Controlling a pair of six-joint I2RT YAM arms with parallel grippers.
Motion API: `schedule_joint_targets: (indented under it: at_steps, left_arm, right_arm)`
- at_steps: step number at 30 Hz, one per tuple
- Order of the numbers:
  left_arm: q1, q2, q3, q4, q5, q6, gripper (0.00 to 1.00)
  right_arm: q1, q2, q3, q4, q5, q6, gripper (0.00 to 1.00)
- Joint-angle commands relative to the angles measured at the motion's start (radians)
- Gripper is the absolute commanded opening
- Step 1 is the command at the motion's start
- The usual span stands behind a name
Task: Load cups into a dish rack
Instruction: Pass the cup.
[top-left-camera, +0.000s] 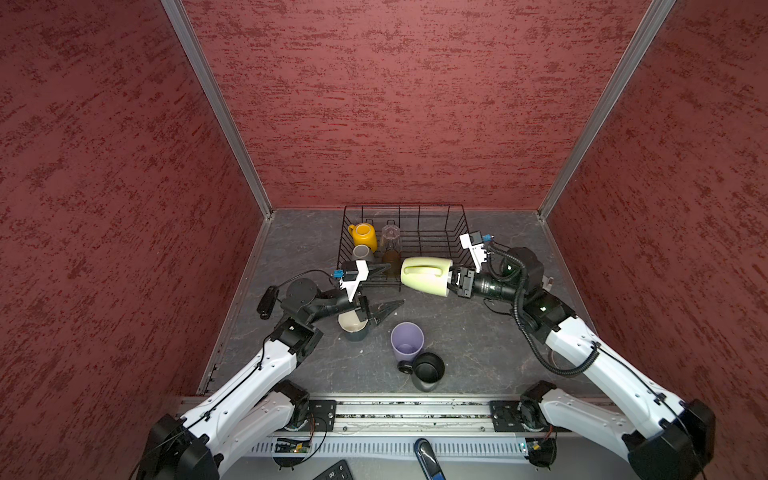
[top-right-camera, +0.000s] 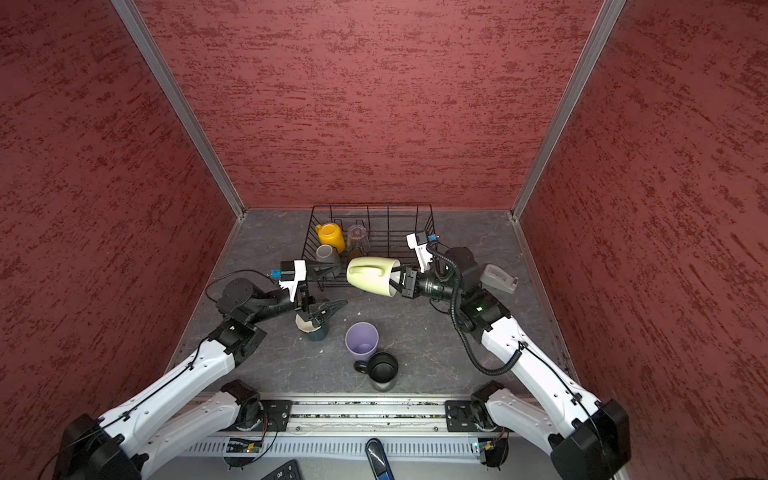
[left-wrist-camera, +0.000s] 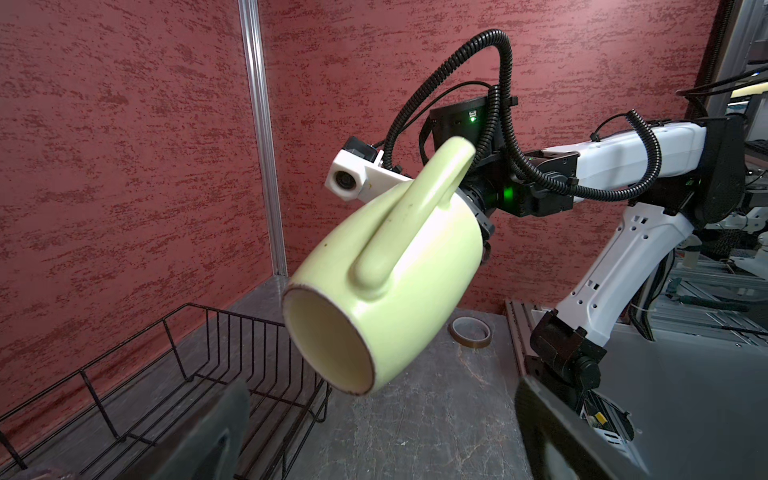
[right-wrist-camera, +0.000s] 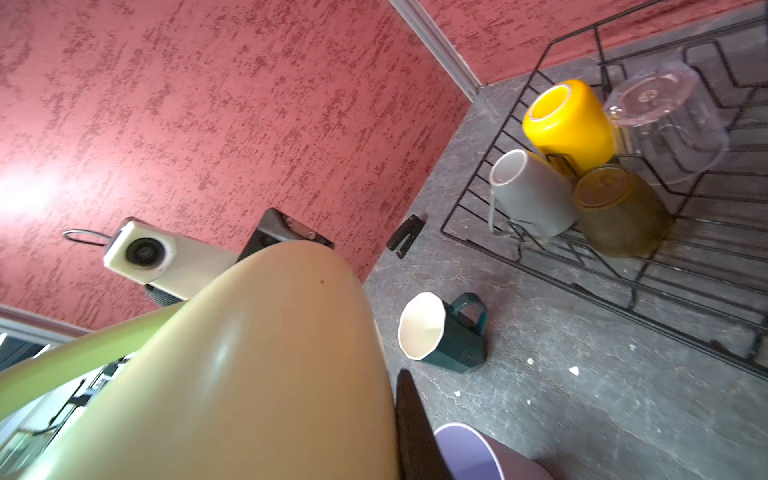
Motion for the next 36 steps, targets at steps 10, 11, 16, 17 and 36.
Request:
schedule_joint_targets:
  at_steps: [10,11,16,17,36]
  left_arm:
    - [-0.003,0.043,0.028,0.081,0.071,-0.013,1.00]
    - [-0.003,0.048,0.031,0.081,0.084,-0.013,1.00]
    - [-0.004,0.063,0.038,0.083,0.124,-0.018,1.00]
    - [-0.004,0.065,0.041,0.082,0.125,-0.018,1.00]
    - [-0.021,0.089,0.064,0.084,0.235,-0.036,0.97]
  right_arm:
    - [0.036,0.043,0.005,0.222,-0.170,0.061,0.00]
    - [0.040,0.050,0.004,0.222,-0.168,0.064,0.00]
    - [0.069,0.076,-0.004,0.237,-0.167,0.068,0.00]
    - [0.076,0.080,-0.005,0.243,-0.165,0.069,0.00]
    - [0.167,0.212,-0.028,0.481,-0.168,0.201,0.00]
